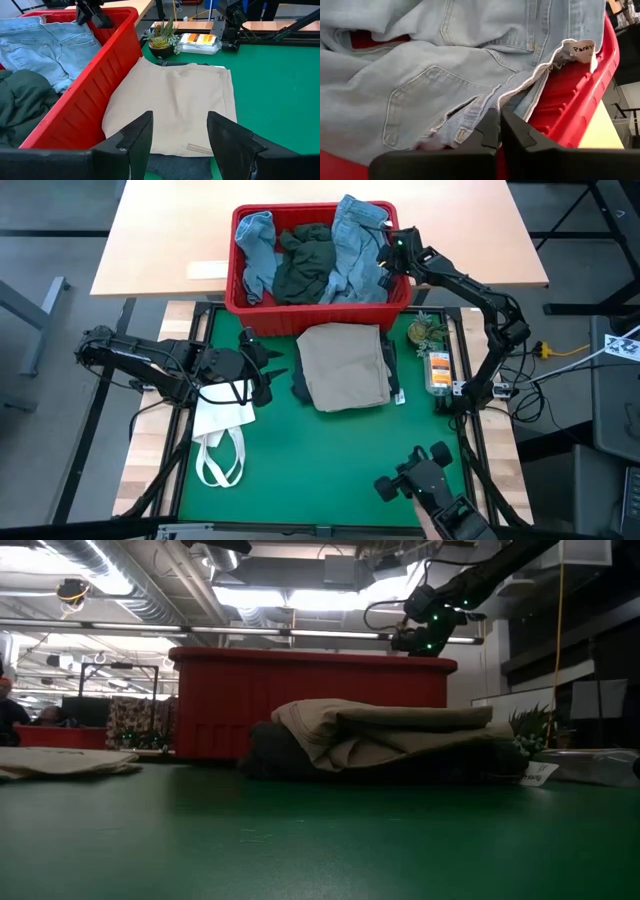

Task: Fold laundry
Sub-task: Remove the blue pants from the laundry bin

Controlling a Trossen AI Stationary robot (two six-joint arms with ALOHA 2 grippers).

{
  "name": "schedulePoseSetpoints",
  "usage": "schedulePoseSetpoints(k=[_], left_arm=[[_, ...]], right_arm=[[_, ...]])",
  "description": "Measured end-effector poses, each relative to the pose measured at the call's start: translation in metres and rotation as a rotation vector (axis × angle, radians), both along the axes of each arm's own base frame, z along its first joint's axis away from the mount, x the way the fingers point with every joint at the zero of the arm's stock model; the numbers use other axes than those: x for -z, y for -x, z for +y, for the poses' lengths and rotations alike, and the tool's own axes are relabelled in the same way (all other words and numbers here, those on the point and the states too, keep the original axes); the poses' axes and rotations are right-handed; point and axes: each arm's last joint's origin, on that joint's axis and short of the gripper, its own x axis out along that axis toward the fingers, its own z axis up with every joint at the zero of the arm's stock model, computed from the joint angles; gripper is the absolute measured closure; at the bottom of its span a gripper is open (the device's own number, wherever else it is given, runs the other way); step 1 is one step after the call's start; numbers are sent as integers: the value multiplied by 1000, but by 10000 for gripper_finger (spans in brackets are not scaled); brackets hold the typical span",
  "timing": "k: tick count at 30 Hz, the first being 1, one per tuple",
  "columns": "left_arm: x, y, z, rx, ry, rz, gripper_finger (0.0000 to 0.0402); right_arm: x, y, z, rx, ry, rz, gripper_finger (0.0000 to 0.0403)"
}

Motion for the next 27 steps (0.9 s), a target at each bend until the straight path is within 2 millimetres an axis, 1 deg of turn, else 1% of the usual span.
schedulePoseSetpoints(k=[3,6,11,15,18,21,27], left_arm=[[0,0,0,0,0,0,219],[0,0,0,0,0,0,219],[0,0,0,0,0,0,219],[0,0,0,2,-3,2,219],[0,0,0,2,-3,1,219],[0,0,0,2,-3,1,219],[0,0,1,-26,-20,-2,219]], right_arm=[[-12,-2,-2,-11,6,-67,393],[-30,-5,-2,-50,13,-141,398],[-64,-10,-2,-125,16,-310,399],[-90,-13,2,-217,-8,-458,400],[-110,-18,9,-303,-23,-558,401],[-130,-27,21,-407,-24,-622,401],[-171,-47,56,-601,21,-707,401]])
